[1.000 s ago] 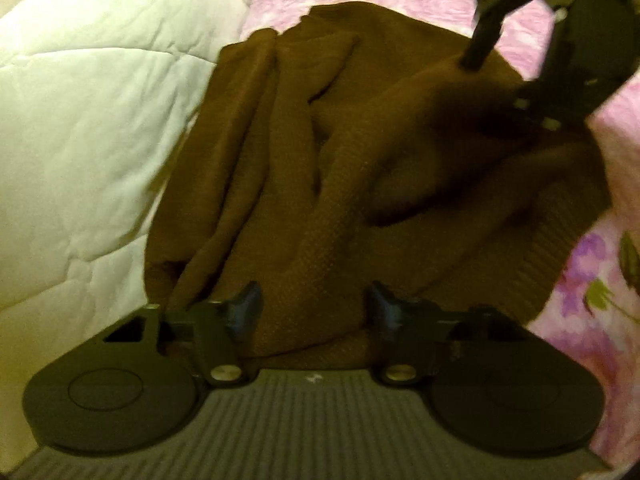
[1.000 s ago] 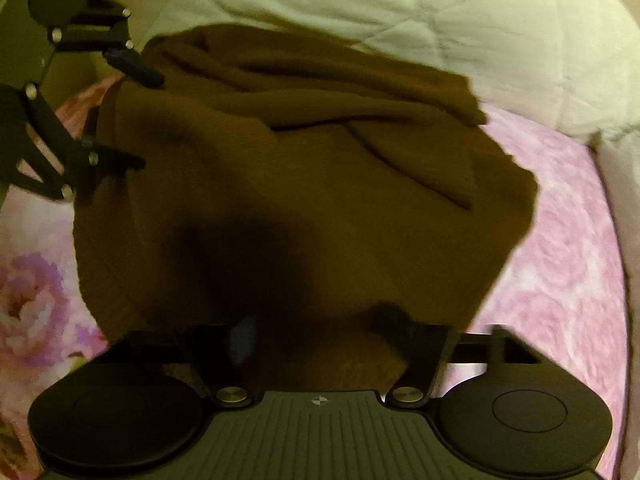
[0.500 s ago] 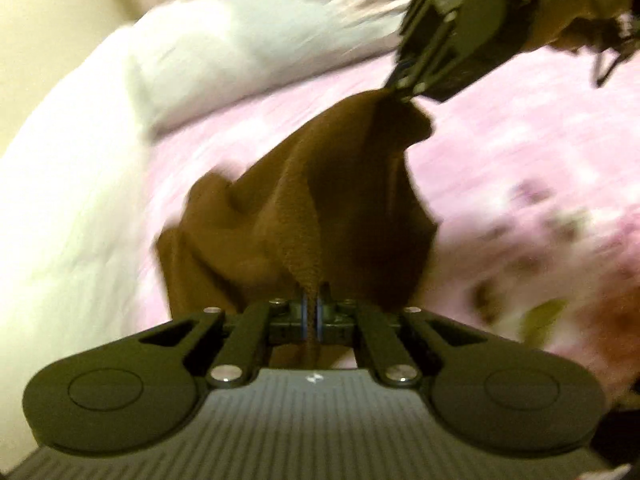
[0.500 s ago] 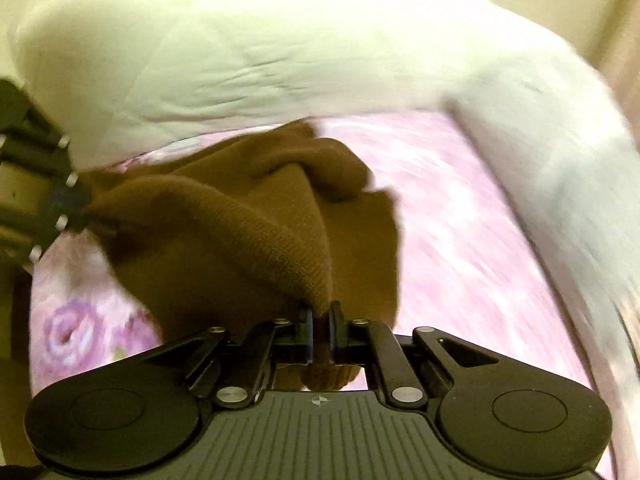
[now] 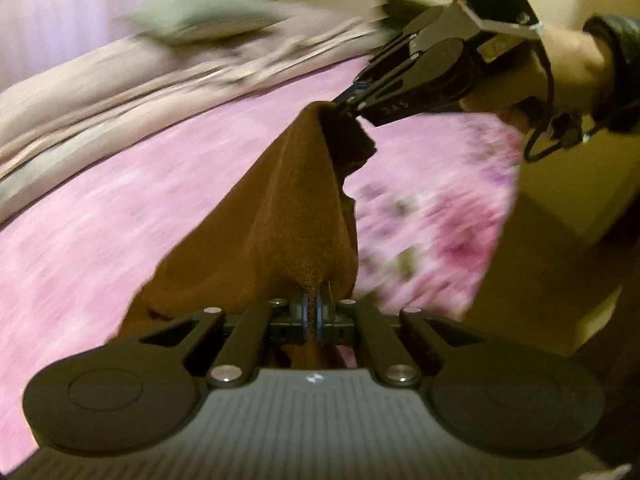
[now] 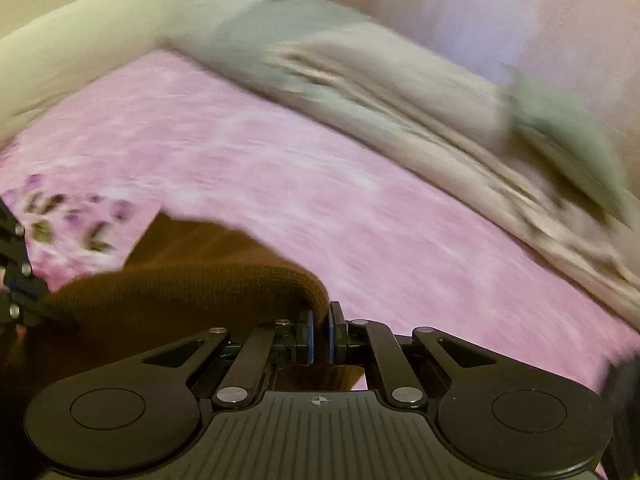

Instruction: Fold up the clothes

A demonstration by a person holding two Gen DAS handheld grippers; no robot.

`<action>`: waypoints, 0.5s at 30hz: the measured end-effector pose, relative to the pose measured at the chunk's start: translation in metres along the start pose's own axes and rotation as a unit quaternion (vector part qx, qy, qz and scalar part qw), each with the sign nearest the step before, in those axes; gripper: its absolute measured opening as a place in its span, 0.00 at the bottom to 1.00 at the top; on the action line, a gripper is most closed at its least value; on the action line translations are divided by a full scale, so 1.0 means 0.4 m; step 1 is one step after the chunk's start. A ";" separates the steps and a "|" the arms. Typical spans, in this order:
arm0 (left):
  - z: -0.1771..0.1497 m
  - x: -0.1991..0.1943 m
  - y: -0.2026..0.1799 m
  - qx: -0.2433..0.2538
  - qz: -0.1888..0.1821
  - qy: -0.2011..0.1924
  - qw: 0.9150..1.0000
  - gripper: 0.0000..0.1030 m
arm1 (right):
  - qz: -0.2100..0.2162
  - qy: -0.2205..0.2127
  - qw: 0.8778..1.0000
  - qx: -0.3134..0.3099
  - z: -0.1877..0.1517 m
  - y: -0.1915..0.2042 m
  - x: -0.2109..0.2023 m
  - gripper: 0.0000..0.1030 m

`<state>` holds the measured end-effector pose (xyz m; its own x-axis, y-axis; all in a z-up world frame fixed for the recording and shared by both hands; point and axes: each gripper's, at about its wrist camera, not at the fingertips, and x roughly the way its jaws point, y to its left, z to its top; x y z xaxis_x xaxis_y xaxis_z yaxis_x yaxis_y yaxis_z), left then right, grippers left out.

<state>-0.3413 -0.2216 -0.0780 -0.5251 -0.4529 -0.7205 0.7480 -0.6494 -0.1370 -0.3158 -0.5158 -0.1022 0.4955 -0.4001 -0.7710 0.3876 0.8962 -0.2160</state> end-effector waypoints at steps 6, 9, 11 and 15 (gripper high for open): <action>0.232 0.048 -0.200 0.042 -0.118 -0.075 0.989 0.01 | -0.103 -0.017 0.994 0.006 -0.016 -0.191 -0.278 0.05; 0.268 0.030 -0.192 0.012 -0.141 -0.093 0.986 0.02 | -0.117 -0.042 0.991 -0.039 0.044 -0.194 -0.355 0.05; 0.262 0.029 -0.143 -0.024 -0.129 -0.088 0.987 0.02 | -0.109 -0.057 0.989 -0.082 0.098 -0.174 -0.343 0.05; 0.192 0.049 0.035 -0.119 -0.027 -0.029 0.992 0.22 | -0.071 -0.097 0.983 -0.138 0.194 -0.126 -0.203 0.06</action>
<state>-0.3724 -0.2865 -0.0418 -0.5847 -0.4604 -0.6679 0.7889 -0.5147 -0.3359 -0.3151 -0.5434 0.0177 0.6002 -0.5308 -0.5983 0.2515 0.8354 -0.4888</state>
